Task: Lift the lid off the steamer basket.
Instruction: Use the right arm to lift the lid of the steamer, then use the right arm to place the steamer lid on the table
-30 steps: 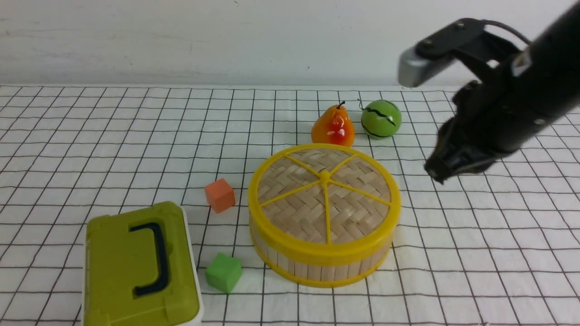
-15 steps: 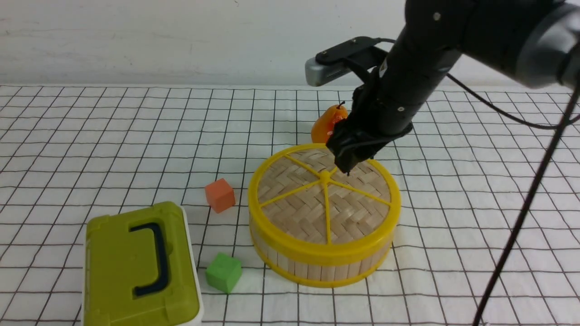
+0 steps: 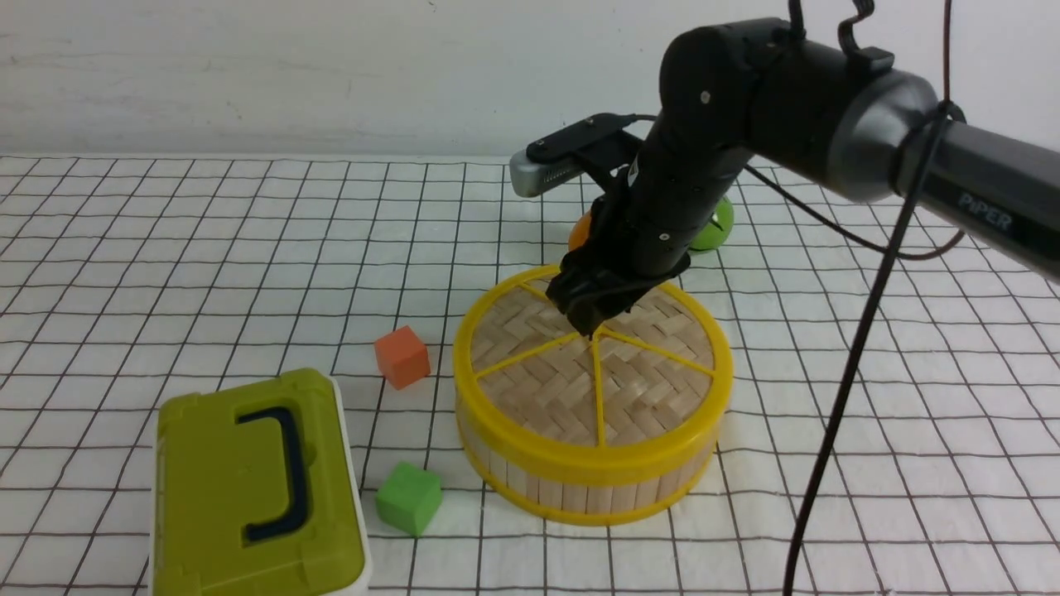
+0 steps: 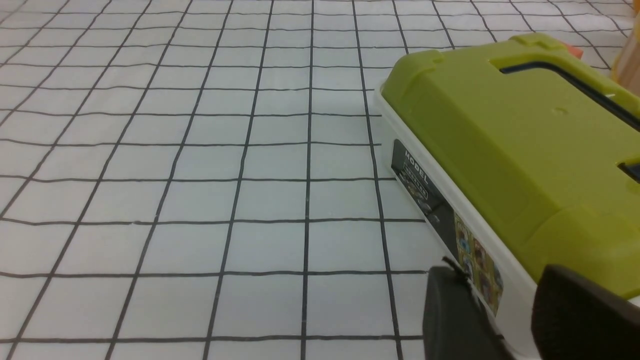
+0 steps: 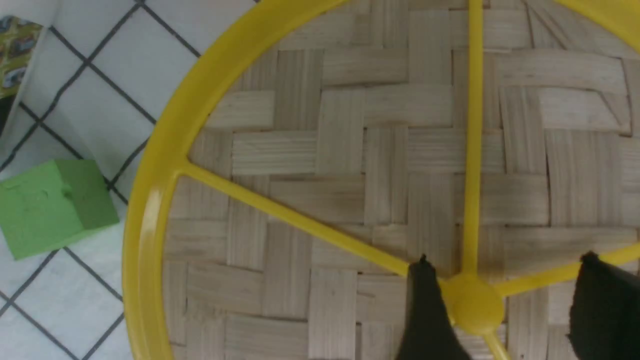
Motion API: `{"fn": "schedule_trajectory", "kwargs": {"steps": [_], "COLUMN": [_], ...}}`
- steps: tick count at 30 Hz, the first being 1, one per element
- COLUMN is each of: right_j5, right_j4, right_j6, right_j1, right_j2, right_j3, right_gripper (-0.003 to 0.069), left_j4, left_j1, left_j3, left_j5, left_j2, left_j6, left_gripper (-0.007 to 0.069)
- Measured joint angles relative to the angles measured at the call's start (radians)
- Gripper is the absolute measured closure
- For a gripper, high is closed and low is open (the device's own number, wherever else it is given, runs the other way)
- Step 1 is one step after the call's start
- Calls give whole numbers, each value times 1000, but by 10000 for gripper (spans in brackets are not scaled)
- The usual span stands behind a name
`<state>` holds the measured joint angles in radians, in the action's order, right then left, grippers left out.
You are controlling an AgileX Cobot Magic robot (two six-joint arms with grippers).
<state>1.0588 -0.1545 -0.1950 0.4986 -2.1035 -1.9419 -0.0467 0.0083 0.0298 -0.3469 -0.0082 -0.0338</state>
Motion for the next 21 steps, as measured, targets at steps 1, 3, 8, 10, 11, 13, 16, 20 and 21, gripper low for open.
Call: {"fn": "schedule_trajectory", "kwargs": {"steps": [1, 3, 8, 10, 11, 13, 16, 20, 21], "right_j5": [-5, -8, 4, 9, 9, 23, 74, 155, 166], "right_j4": [0, 0, -10, -15, -15, -16, -3, 13, 23], "right_j6": [0, 0, 1, 1, 1, 2, 3, 4, 4], "right_j1": [0, 0, 0, 1, 1, 1, 0, 0, 0], "right_j2": [-3, -9, -16, -16, -16, -12, 14, 107, 135], "right_j3": [0, 0, -2, -6, -6, -16, -61, -127, -136], "right_gripper": [287, 305, 463, 559, 562, 556, 554, 554, 554], "left_j4": [0, 0, 0, 0, 0, 0, 0, 0, 0], "left_j1": [0, 0, 0, 0, 0, 0, 0, 0, 0], "left_j3": [0, 0, 0, 0, 0, 0, 0, 0, 0], "left_j5": [0, 0, 0, 0, 0, 0, 0, 0, 0], "left_j2": [0, 0, 0, 0, 0, 0, 0, 0, 0], "left_j6": [0, 0, 0, 0, 0, 0, 0, 0, 0], "left_gripper": [386, 386, 386, 386, 386, 386, 386, 386, 386]}}
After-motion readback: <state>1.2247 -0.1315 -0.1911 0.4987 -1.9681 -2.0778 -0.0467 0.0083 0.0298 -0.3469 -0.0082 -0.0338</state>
